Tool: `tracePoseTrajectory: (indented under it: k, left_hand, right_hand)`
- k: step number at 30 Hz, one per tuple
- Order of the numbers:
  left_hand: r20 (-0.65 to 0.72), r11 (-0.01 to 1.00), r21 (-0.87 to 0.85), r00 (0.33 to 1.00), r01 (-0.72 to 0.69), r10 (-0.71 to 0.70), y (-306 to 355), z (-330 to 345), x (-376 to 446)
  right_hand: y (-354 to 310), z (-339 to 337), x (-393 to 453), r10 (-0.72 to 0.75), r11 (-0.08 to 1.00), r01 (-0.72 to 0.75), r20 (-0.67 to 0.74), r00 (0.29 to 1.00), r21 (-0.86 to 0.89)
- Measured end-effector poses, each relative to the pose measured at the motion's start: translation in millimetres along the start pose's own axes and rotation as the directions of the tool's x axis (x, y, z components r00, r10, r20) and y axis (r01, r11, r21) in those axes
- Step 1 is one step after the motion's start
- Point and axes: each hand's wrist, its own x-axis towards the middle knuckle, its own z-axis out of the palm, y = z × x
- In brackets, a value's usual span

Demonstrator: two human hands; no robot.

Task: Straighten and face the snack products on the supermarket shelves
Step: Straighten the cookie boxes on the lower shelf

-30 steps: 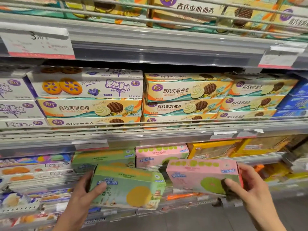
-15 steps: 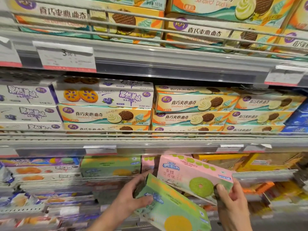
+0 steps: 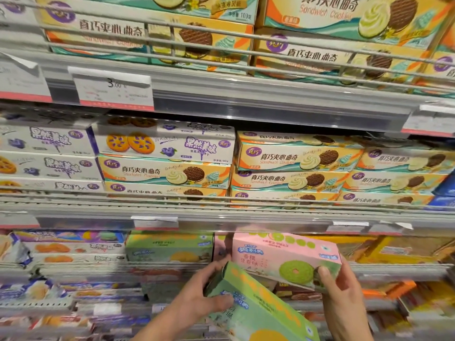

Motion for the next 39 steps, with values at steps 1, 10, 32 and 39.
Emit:
tracePoseTrajectory:
  k: [1, 10, 32, 39]
  left_hand:
    - [-0.001, 1.0, -0.001, 1.0, -0.008, 0.008, -1.2, 1.2, -0.8]
    - [-0.01, 0.998, 0.011, 0.998, -0.063, 0.064, 0.4, -2.2, -1.4]
    - [-0.009, 0.993, 0.076, 0.996, -0.092, 0.093, -0.2, -8.4, -9.4]
    - [-0.017, 0.998, -0.028, 0.999, -0.052, 0.051, 6.1, -20.0, -24.0]
  right_hand:
    - [0.6, 1.1, -0.5, 0.005, 1.0, -0.005, 0.008, 1.0, 0.01]
    - [10.2, 2.5, 3.6, 0.038, 0.999, -0.037, 0.025, 0.999, -0.026]
    - [49.6, -1.9, -4.9, 0.167, 0.984, -0.164, 0.039, 0.985, -0.072]
    - [31.1, 15.7, -13.5, 0.125, 0.944, -0.078, 0.128, 0.984, -0.321]
